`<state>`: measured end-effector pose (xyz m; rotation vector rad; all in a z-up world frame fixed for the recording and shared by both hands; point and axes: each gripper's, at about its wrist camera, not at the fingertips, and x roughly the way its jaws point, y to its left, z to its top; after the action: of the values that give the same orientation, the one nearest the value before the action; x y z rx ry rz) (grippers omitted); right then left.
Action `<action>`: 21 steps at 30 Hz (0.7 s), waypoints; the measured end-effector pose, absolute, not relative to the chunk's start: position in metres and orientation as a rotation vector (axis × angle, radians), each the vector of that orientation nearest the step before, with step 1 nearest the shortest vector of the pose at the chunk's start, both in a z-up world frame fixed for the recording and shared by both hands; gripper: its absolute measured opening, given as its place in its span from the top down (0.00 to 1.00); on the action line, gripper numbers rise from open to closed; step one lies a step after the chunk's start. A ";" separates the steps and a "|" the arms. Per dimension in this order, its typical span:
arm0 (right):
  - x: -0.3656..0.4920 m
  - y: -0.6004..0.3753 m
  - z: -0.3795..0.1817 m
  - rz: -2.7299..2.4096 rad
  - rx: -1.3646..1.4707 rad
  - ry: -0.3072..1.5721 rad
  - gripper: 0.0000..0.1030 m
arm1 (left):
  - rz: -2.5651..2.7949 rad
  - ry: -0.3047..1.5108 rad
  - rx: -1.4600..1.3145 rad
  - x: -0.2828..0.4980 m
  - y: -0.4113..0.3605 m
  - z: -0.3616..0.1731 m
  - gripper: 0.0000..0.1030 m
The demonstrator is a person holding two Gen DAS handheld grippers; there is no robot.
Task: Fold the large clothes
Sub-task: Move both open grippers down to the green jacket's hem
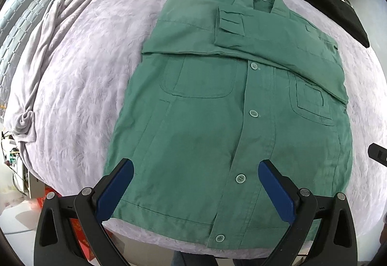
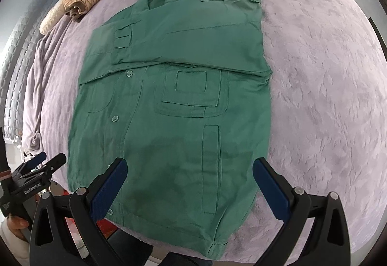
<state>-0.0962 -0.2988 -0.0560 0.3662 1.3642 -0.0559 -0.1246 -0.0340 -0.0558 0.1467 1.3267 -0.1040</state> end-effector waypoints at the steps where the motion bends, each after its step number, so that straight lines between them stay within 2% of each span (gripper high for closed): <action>1: -0.099 -0.298 -0.057 -0.060 0.376 1.365 0.00 | -0.111 1.324 0.150 -0.125 -0.033 -0.055 0.00; 9: -0.126 -0.290 -0.083 -0.038 0.604 1.366 0.00 | -0.160 1.369 0.155 -0.136 -0.005 -0.078 0.00; 21: -0.216 -0.283 -0.137 -0.164 0.979 1.348 0.00 | -0.123 1.482 0.084 -0.147 0.113 -0.134 0.00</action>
<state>-0.2156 -0.2833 -0.1369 0.9786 1.3478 -0.1637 -0.1466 0.1133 -0.1344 0.0844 1.4818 -0.1231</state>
